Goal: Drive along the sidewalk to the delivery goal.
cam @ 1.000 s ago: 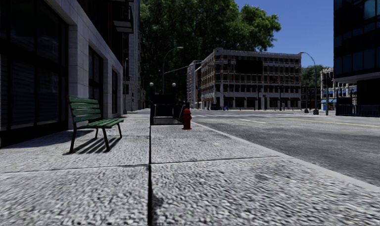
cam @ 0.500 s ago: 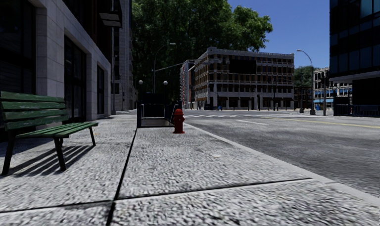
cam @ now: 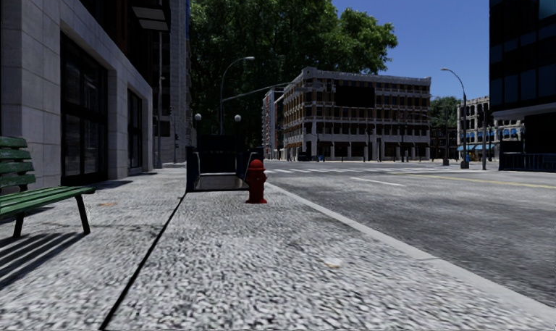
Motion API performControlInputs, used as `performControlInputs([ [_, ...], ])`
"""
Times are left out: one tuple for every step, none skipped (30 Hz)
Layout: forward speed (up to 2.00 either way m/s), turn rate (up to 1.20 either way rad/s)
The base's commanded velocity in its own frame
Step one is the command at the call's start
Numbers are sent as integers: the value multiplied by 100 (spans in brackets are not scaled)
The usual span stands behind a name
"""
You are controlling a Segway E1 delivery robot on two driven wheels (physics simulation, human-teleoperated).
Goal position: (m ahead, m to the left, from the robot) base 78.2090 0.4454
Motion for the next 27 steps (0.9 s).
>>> performControlInputs([
  [200, 0],
  [200, 0],
  [200, 0],
  [200, 0],
  [200, 0],
  [200, 0],
  [200, 9],
  [200, 17],
  [200, 28],
  [200, 43],
  [200, 43],
  [200, 47],
  [200, 49],
  [200, 51],
  [200, 52],
  [200, 57],
  [200, 57],
  [200, 58],
  [200, 58],
  [200, 58],
  [200, 59],
  [200, 59],
  [200, 59],
  [200, 59],
  [200, 67],
  [200, 67],
  [200, 70],
])
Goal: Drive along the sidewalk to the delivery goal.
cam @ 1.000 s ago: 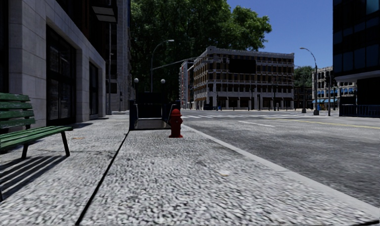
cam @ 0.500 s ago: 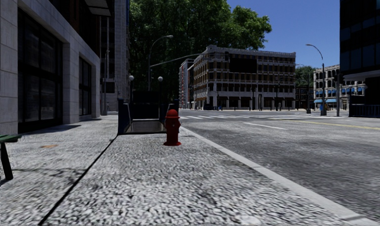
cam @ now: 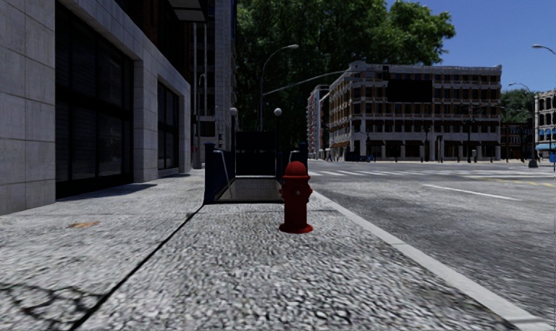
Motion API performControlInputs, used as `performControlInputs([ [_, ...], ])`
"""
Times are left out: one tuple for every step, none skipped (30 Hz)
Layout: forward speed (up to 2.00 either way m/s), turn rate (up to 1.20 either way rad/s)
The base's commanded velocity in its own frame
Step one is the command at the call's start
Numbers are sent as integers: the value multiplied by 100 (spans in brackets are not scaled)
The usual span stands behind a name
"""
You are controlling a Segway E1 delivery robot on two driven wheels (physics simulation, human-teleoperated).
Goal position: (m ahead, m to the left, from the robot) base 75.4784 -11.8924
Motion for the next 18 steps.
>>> performControlInputs([
  [200, 71],
  [200, 71],
  [200, 71],
  [200, 71],
  [200, 71],
  [200, 71],
  [200, 71],
  [200, 71],
  [200, 71],
  [200, 71],
  [200, 71],
  [200, 71],
  [200, 71],
  [200, 71],
  [200, 71],
  [200, 71],
  [200, 71],
  [200, 71],
])
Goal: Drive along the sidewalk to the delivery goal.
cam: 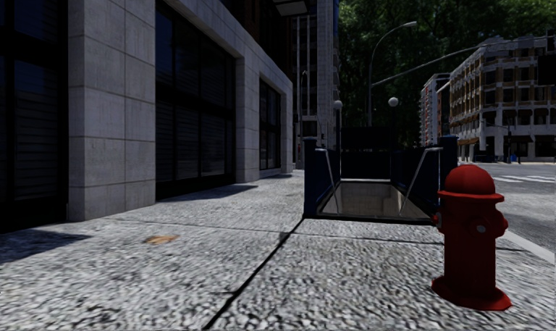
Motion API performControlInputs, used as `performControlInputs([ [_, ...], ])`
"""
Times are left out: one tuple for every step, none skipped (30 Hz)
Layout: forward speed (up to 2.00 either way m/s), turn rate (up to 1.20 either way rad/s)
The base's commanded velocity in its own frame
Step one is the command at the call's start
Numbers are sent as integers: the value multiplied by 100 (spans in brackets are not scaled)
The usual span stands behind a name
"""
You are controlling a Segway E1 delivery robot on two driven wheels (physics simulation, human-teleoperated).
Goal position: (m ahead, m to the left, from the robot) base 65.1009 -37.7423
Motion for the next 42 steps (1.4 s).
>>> performControlInputs([
  [200, 71],
  [200, 71],
  [200, 71],
  [200, 71],
  [200, 69],
  [200, 66],
  [200, 54],
  [200, 54],
  [200, 51],
  [200, 48],
  [200, 35],
  [200, 26],
  [200, 11],
  [200, 2],
  [200, 0],
  [200, 0],
  [200, 0],
  [200, 0],
  [200, 0],
  [200, 0],
  [200, 0],
  [200, 0],
  [200, 0],
  [200, 0],
  [200, 0],
  [200, 0],
  [200, 0],
  [200, 0],
  [200, 0],
  [200, 0],
  [200, 0],
  [200, 0],
  [200, 0],
  [200, 0],
  [200, -2],
  [200, -20],
  [200, -35],
  [200, -51],
  [200, -51],
  [200, -66],
  [200, -74],
  [200, -77],
])
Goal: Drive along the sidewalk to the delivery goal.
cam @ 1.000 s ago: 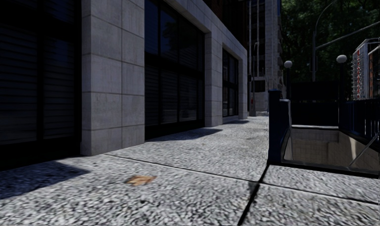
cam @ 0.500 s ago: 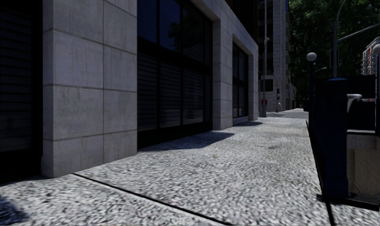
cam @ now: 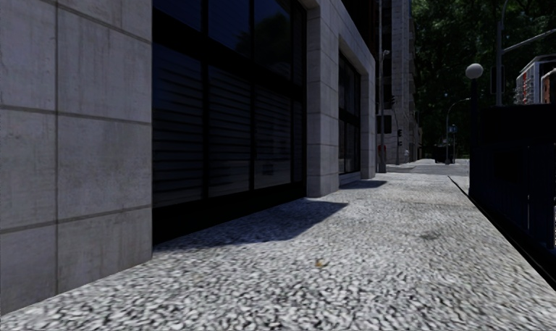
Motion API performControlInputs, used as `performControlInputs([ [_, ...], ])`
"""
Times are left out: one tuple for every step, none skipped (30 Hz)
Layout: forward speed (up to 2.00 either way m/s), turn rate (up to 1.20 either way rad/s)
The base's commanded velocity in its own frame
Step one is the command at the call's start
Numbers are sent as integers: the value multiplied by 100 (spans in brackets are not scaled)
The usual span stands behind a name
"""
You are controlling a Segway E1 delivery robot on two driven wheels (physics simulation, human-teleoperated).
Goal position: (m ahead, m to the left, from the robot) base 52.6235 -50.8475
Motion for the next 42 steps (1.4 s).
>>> performControlInputs([
  [200, -82],
  [200, -85],
  [200, -85],
  [200, -86],
  [200, -86],
  [200, -86],
  [200, -40],
  [200, -15],
  [200, -5],
  [200, -3],
  [200, -2],
  [200, -1],
  [200, -1],
  [200, -1],
  [200, -1],
  [200, -1],
  [200, -1],
  [200, -1],
  [200, -1],
  [200, -1],
  [200, -1],
  [200, -1],
  [200, -1],
  [200, -1],
  [200, -1],
  [200, -1],
  [200, -1],
  [200, -1],
  [200, -1],
  [200, -1],
  [200, -1],
  [200, -7],
  [200, -55],
  [200, -69],
  [200, -77],
  [200, -83],
  [200, -101],
  [200, -107],
  [200, -108],
  [200, -109],
  [200, -106],
  [200, -106],
])
